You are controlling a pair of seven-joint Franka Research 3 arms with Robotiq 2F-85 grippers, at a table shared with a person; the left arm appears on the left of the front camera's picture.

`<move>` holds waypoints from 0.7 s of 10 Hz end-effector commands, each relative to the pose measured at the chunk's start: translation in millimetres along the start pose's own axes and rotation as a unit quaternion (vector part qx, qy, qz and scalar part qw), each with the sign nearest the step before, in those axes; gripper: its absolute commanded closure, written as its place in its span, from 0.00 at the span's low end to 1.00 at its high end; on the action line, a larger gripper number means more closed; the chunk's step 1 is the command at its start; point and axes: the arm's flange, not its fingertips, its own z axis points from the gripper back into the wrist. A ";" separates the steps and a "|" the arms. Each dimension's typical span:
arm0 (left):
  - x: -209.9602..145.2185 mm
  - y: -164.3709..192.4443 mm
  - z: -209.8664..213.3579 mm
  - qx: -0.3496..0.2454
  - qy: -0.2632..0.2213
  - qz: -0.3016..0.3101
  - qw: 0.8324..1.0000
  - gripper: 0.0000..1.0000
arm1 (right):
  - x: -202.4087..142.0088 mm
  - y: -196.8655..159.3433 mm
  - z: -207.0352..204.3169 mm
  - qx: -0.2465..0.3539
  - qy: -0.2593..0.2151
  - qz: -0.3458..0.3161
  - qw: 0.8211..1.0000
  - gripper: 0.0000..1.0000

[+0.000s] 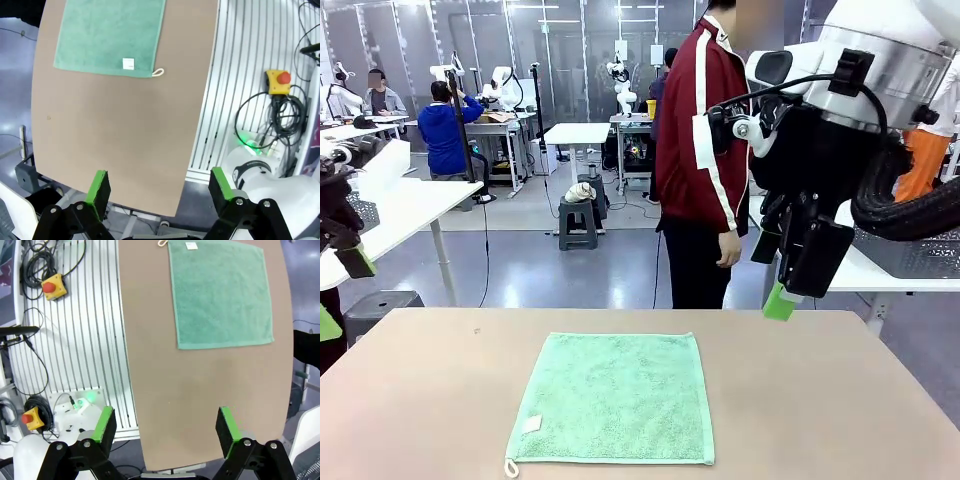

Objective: Fold the towels and place them in the basket.
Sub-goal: When a person lays out a Towel with hook on the table, fold it in half twice.

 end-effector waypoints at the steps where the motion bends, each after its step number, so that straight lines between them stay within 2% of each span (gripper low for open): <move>1: 0.0 -0.1 0.1 0.000 0.000 0.000 1.000 0.00 | 0.1 0.1 0.0 0.000 0.000 0.000 1.000 0.00; 2: 13.4 8.7 -25.4 -0.005 -0.010 -0.011 1.000 0.00 | 3.2 -10.3 -19.3 0.004 -0.005 0.004 1.000 0.00; 5: 34.2 24.1 -114.9 -0.050 0.013 -0.018 0.999 0.00 | -2.4 -32.8 -97.7 0.042 0.008 -0.021 0.999 0.00; 7: 41.9 19.8 -175.1 -0.073 0.027 -0.030 0.996 0.00 | -8.6 -37.6 -151.6 0.061 0.025 -0.037 0.997 0.00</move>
